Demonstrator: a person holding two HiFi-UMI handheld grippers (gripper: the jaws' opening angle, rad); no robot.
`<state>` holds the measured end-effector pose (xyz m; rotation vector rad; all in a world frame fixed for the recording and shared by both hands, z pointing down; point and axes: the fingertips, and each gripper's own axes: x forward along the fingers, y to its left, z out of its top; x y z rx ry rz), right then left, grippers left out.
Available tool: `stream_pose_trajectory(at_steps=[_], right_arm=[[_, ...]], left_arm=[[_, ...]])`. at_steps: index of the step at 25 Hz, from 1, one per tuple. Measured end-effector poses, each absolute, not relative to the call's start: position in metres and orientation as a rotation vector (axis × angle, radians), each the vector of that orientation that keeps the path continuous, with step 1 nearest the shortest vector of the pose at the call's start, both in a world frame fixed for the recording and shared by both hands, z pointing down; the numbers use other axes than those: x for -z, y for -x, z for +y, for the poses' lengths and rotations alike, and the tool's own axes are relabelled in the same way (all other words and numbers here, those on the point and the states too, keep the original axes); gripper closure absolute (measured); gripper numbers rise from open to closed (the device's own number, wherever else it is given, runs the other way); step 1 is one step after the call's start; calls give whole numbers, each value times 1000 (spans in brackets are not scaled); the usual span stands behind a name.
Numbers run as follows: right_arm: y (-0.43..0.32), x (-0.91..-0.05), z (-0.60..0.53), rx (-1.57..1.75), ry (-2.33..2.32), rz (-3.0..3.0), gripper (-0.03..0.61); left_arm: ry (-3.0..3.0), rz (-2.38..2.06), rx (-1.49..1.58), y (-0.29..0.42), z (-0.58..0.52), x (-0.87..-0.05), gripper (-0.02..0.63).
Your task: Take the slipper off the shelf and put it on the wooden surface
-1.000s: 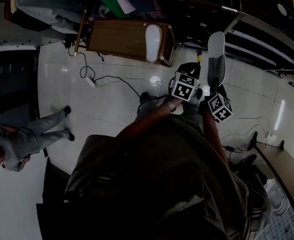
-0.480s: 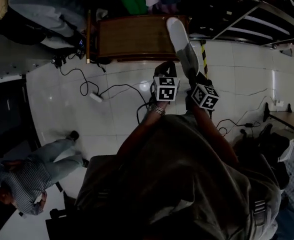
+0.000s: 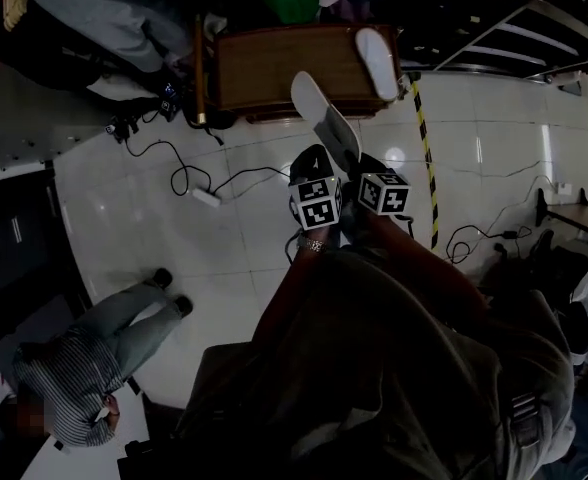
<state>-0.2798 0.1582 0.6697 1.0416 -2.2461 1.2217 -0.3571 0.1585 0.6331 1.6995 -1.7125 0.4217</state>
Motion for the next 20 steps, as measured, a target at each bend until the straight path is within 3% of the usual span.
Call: stream_pose_trajectory(at_steps=[3,9,20], right_arm=[[296,-694,189,-1257,-947,-2233,529],[290,-812,249,-1737,-951,-2030,531],[303,-1009,52,-1804,-1441,-2025,527]], left_arm=[[-1674,-1722,-425,367,173,-643,609],[-1630,-1663,-432,365,195,-682,609],[-1603,-1669,-416,373,206,-778,609]])
